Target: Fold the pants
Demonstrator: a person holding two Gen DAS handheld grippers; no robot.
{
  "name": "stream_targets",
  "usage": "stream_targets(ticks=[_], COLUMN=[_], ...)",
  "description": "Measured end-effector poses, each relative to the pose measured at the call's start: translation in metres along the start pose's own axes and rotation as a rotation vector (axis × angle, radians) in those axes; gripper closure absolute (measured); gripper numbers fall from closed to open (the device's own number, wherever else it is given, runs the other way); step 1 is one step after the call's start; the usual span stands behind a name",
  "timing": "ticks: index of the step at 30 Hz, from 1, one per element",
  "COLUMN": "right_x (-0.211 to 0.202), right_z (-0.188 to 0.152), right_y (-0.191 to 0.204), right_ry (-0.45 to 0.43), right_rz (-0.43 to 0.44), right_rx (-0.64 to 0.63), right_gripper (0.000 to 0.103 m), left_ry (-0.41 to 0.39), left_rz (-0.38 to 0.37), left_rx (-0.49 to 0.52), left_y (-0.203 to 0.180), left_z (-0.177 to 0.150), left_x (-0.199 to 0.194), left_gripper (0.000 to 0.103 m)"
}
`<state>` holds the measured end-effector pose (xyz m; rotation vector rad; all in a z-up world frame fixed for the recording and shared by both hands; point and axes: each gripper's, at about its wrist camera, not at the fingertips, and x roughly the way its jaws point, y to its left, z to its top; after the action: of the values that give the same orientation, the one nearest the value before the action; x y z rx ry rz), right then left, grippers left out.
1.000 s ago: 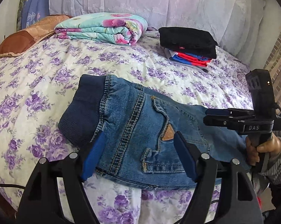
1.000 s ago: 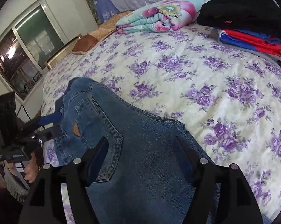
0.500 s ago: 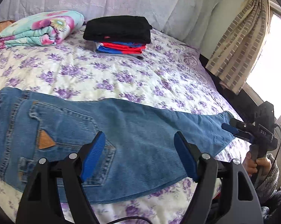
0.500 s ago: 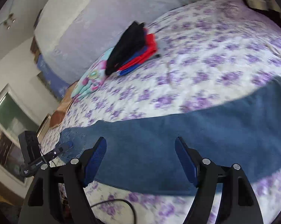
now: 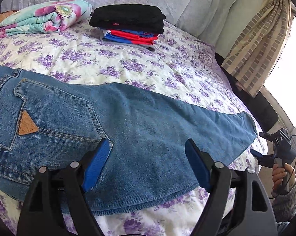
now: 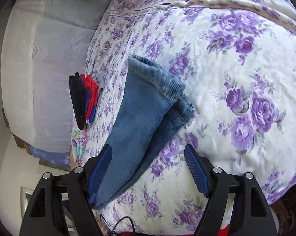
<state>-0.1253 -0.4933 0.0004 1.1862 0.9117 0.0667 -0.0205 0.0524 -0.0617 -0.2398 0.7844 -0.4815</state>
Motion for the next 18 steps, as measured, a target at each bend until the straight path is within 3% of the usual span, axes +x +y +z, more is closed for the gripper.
stream_targets(ticks=[5, 9, 11, 13, 15, 18], right_x=[0.006, 0.009, 0.01, 0.007, 0.009, 0.013], right_z=[0.015, 0.015, 0.01, 0.008, 0.009, 0.014], right_y=[-0.008, 0.001, 0.008, 0.011, 0.01, 0.006], right_ry=[-0.052, -0.12, -0.166, -0.219, -0.247, -0.243], right_rz=[0.041, 0.025, 0.011, -0.014, -0.03, -0.021], right_rx=[0.048, -0.005, -0.073, -0.161, -0.216, -0.242], right_gripper=[0.027, 0.026, 0.03, 0.056, 0.071, 0.08], left_ry=[0.007, 0.005, 0.0, -0.006, -0.012, -0.019], left_rz=[-0.002, -0.005, -0.005, -0.025, -0.039, -0.049], left_rx=[0.012, 0.004, 0.0, -0.005, 0.005, 0.033], left_y=[-0.001, -0.001, -0.003, -0.006, -0.012, -0.024], left_z=[0.001, 0.003, 0.004, 0.006, 0.009, 0.012], left_x=[0.001, 0.0, -0.001, -0.003, -0.005, -0.003], left_gripper=[0.022, 0.022, 0.022, 0.022, 0.022, 0.021])
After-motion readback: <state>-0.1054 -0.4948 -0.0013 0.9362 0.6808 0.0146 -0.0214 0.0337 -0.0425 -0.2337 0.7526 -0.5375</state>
